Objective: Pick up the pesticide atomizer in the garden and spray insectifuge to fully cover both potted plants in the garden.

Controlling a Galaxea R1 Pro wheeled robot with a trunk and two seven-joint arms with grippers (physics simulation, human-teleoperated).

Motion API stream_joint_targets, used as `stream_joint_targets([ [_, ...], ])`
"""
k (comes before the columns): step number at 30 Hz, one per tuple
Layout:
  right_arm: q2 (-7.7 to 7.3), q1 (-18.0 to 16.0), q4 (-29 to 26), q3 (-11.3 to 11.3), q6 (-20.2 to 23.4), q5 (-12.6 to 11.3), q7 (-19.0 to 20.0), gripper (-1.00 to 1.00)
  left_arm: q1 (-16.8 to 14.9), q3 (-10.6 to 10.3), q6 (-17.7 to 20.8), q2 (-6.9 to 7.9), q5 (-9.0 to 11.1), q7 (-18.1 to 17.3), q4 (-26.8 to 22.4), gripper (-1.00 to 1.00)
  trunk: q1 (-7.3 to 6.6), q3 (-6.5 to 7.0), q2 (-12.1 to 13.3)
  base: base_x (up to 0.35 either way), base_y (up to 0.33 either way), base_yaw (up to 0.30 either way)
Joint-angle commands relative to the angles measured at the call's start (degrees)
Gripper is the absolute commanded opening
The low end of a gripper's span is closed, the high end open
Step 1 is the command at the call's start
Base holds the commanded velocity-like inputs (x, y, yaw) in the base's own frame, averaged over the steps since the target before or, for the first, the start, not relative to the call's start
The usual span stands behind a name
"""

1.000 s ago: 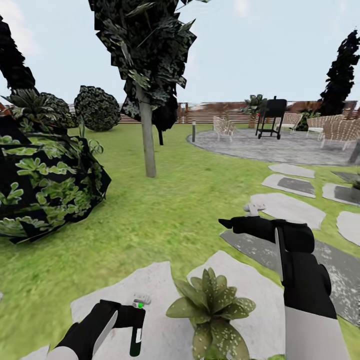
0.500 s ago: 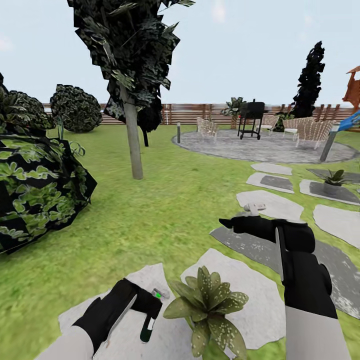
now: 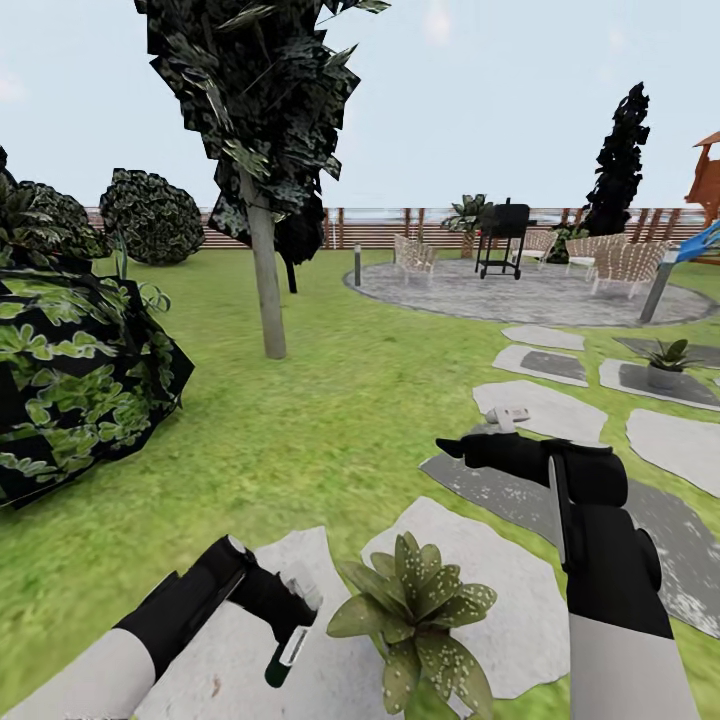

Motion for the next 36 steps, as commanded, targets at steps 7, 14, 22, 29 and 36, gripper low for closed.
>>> stream_joint_targets([
  [7, 0.02, 0.1, 0.0, -0.4, -0.4, 0.6, 0.8, 1.0, -0.9, -0.1, 1.1, -0.61, -9.4, -2.1, -0.2, -1.0, -0.01, -0.06, 0.0, 0.0, 0.0, 0.0],
  [14, -0.05, 0.3, 0.0, -0.5, -0.6, 0.6, 1.0, 1.0, -1.2, -0.4, 4.1, -8.22, -25.1, -4.6, -0.2, -1.0, -0.01, -0.06, 0.0, 0.0, 0.0, 0.0],
  [22, 0.01, 0.4, 0.0, -0.5, -0.6, 0.6, 1.0, 1.0, -1.3, -0.2, 4.3, -9.65, -28.4, -8.8, -0.1, -1.0, -0.01, -0.06, 0.0, 0.0, 0.0, 0.0],
  [29, -0.16, 0.4, 0.0, -0.5, -0.6, 0.6, 1.0, 1.0, -3.2, 0.1, 4.3, -12.08, -28.1, -5.8, 5.4, -1.0, -0.01, -0.06, 0.0, 0.0, 0.0, 0.0],
  [36, -0.28, 0.4, 0.0, -0.6, -0.6, 0.6, 1.1, 1.0, -3.6, 0.1, 4.3, -12.48, -28.0, -1.9, 7.5, -1.0, -0.01, -0.06, 0.0, 0.0, 0.0, 0.0],
])
